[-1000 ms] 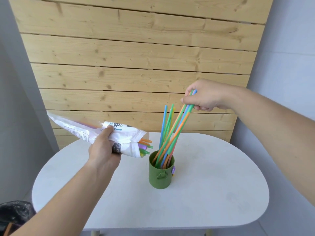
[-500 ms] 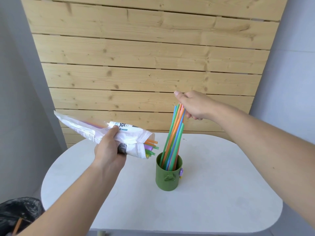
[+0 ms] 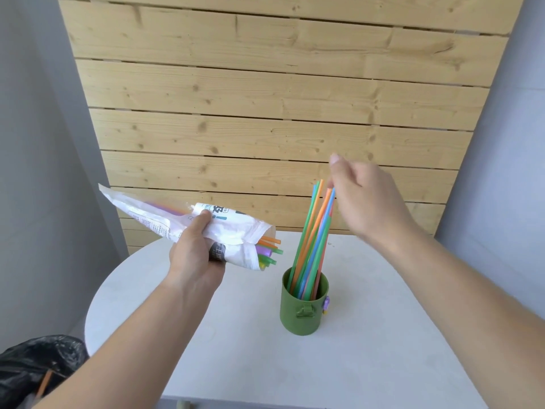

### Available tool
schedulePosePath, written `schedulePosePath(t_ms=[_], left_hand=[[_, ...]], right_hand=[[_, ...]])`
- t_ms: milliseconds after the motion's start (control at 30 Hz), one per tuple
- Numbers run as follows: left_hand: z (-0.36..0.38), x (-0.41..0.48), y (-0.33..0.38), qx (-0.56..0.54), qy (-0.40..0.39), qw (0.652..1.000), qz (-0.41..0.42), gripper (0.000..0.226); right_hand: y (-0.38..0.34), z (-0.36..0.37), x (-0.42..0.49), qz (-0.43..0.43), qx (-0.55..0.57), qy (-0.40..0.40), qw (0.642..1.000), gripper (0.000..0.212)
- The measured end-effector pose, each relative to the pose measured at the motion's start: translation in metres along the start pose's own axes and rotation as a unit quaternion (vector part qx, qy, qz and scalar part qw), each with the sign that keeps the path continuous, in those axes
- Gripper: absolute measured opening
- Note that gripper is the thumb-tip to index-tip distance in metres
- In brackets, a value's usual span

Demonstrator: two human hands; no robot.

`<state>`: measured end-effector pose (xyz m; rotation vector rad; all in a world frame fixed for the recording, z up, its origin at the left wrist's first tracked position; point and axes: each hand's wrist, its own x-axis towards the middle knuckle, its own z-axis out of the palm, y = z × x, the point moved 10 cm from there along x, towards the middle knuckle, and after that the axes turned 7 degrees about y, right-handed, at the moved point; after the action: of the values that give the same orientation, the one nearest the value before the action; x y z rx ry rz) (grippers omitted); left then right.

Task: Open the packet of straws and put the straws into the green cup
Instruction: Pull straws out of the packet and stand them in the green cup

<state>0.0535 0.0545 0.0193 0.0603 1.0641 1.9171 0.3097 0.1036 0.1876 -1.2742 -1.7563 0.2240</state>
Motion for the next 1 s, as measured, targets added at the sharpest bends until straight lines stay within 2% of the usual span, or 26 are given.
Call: schedulePosePath(t_ms=[100, 167, 200, 267, 333, 400, 500, 633, 767, 900, 1000], left_hand=[[0.005, -0.006, 0.016, -0.007, -0.006, 0.999, 0.031, 0.044], [0.012, -0.013, 0.025, -0.008, -0.016, 0.998, 0.052, 0.041], [0.016, -0.019, 0.029, -0.005, -0.025, 0.998, 0.065, 0.040], [0.022, -0.027, 0.037, 0.018, -0.039, 0.993, 0.106, 0.045], [0.029, -0.034, 0.047, 0.048, -0.062, 0.983, 0.165, 0.056], [0.037, -0.043, 0.056, 0.078, -0.086, 0.969, 0.219, 0.062], [0.044, -0.053, 0.060, 0.107, -0.097, 0.957, 0.253, 0.058], [0.049, -0.059, 0.058, 0.110, -0.102, 0.954, 0.258, 0.055], [0.046, -0.056, 0.057, 0.094, -0.091, 0.960, 0.246, 0.053], [0.031, -0.043, 0.050, 0.051, -0.053, 0.977, 0.198, 0.052], [0.023, -0.036, 0.040, 0.018, -0.029, 0.987, 0.159, 0.052]], right_hand=[[0.016, 0.044, -0.058, 0.155, 0.088, -0.126, 0.976, 0.072], [0.029, 0.079, -0.096, 0.274, 0.140, -0.207, 0.929, 0.070], [0.034, 0.092, -0.110, 0.332, 0.187, -0.223, 0.897, 0.068], [0.039, 0.110, -0.127, 0.426, 0.292, -0.217, 0.828, 0.066], [0.040, 0.120, -0.136, 0.486, 0.356, -0.194, 0.774, 0.060], [0.041, 0.127, -0.142, 0.519, 0.396, -0.174, 0.737, 0.054], [0.042, 0.138, -0.150, 0.547, 0.427, -0.171, 0.700, 0.047], [0.040, 0.144, -0.159, 0.550, 0.412, -0.203, 0.698, 0.032], [0.045, 0.140, -0.157, 0.545, 0.417, -0.180, 0.704, 0.027], [0.051, 0.125, -0.142, 0.503, 0.408, -0.119, 0.753, 0.026], [0.045, 0.116, -0.133, 0.458, 0.411, -0.105, 0.781, 0.031]])
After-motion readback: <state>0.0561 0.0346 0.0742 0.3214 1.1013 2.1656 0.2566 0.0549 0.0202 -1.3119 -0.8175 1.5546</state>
